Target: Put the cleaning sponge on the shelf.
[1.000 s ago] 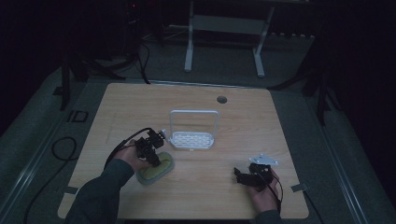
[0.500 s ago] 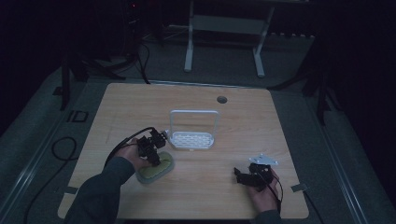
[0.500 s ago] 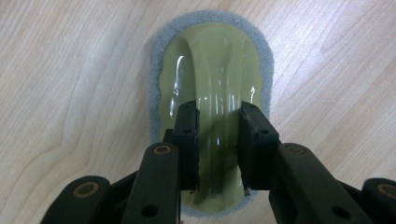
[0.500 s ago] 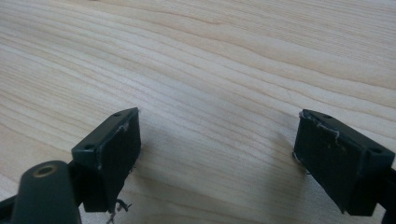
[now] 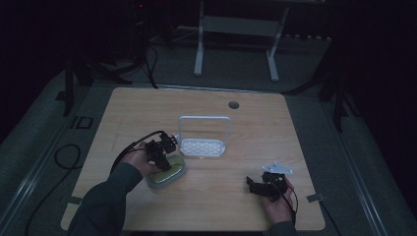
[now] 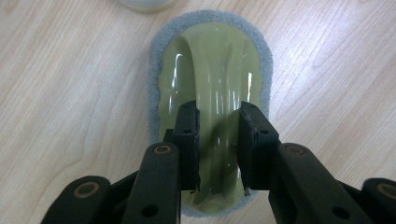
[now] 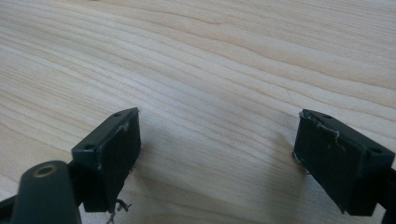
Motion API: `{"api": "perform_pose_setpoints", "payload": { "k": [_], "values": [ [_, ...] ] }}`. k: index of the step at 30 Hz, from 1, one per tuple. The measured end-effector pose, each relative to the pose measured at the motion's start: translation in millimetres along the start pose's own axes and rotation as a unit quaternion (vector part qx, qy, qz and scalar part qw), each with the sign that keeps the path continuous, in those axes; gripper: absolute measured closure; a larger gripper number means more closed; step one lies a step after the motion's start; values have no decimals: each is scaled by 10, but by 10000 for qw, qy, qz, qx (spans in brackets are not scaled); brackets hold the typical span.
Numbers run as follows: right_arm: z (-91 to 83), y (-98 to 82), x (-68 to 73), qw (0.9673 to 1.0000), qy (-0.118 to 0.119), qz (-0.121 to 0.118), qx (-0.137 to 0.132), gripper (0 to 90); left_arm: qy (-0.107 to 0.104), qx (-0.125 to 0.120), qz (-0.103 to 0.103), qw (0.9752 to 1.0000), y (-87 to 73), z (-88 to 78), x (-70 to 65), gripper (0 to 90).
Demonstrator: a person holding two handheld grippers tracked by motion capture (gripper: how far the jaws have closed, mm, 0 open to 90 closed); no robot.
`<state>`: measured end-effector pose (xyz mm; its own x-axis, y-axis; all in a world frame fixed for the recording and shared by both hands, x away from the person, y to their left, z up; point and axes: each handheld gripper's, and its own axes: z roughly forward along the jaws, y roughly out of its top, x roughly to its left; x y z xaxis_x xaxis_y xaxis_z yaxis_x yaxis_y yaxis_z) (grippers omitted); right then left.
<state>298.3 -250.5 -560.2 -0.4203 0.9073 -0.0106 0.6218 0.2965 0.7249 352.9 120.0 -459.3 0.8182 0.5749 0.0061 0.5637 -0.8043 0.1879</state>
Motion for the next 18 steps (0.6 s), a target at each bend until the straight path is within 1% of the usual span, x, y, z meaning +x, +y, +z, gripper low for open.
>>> {"api": "perform_pose_setpoints", "payload": {
  "k": [2,3,5,8,9,14,18],
  "values": [
    [0,0,0,10000,1,-2,-1,143,-26,-9,65,10000,17,-8,-8,717],
    [0,0,1,10000,1,5,3,143,-5,-10,128,9999,26,-10,-13,717],
    [0,0,-1,10000,0,-4,-1,143,54,-30,191,9998,43,-11,-25,717],
    [0,0,0,10000,0,-1,0,143,77,-71,215,9997,60,-18,-33,717],
    [0,0,0,10000,0,-1,0,143,129,-103,294,9994,81,-33,-39,717],
    [0,0,0,10000,1,0,0,143,186,-226,350,9990,129,-79,-59,716],
    [0,0,0,10000,0,0,0,143,233,-252,494,9982,160,-94,-70,716]
  ]
}}
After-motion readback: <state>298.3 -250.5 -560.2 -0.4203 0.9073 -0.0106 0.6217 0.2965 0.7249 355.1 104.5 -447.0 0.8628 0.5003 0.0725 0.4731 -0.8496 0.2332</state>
